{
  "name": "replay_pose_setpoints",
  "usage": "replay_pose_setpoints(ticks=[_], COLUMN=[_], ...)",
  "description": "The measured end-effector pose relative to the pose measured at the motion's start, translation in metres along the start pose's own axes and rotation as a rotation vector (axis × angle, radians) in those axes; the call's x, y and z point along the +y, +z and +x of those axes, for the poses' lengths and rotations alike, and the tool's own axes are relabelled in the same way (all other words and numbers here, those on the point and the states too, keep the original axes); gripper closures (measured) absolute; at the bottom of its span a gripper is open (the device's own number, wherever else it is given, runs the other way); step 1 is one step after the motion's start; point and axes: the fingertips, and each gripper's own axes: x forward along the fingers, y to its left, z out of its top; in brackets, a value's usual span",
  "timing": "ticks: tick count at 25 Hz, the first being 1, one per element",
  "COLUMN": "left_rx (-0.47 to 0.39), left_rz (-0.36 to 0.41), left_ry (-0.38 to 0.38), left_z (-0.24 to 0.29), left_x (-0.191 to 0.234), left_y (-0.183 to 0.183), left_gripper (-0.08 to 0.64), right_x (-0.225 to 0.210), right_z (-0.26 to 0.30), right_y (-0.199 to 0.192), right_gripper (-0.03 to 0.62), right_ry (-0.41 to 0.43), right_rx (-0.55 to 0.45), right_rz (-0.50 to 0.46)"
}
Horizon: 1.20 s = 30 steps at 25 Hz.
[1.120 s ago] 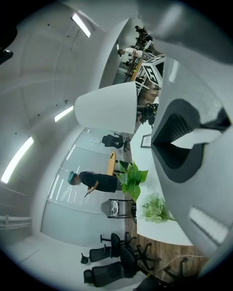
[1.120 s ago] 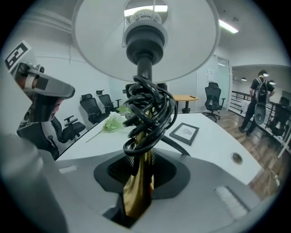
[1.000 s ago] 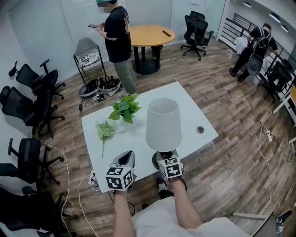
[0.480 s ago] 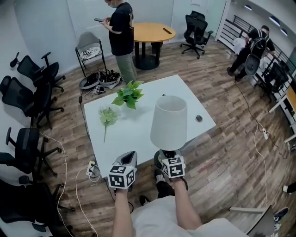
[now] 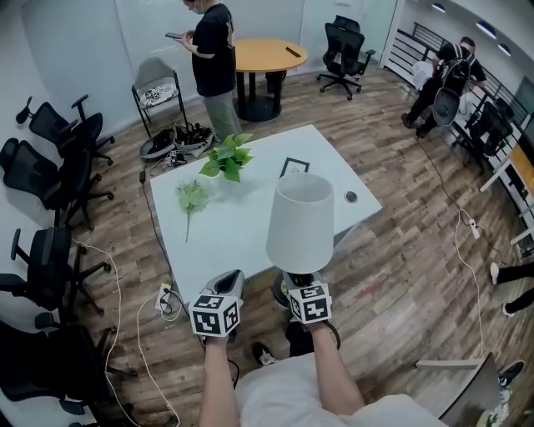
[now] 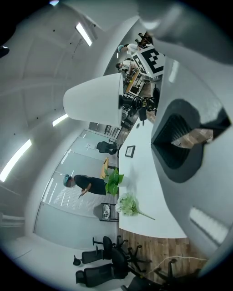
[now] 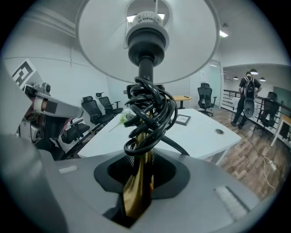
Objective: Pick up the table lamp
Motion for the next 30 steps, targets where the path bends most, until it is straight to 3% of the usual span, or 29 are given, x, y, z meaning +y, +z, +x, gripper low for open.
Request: replay_pose_setpoints(ticks=[7,15,26,30], left_rx=[-0.002,-0.053,-0.074,-0.059], left_rz=[-0.017,-0.080,-0.072,-0.036], left_ry=[-0.004,0.049,0.103,0.109], left_z=[0.012,0.039,0.080,0.091], left_x=[-0.028,-0.064,-0.122,-0.138], left_y=[-0.006,0.008,0.015,0.014], left_gripper=[0.560,0.560,0.560,0.560], right_x=[-0.016,-0.055,-0.095,-0.101], right_z=[-0.012,-0.024,-0.029,-0.025], right_y=[0.002,0.010,0.006,0.003], right_gripper=[0.469,0.469,0.469,0.469], right_ry=[0.021,0.087,0.178,0.198], right_rx=[-0.006,-0.010,-0.001,0.009], right_rz=[-0.045,-0.095,-0.131,-0.127])
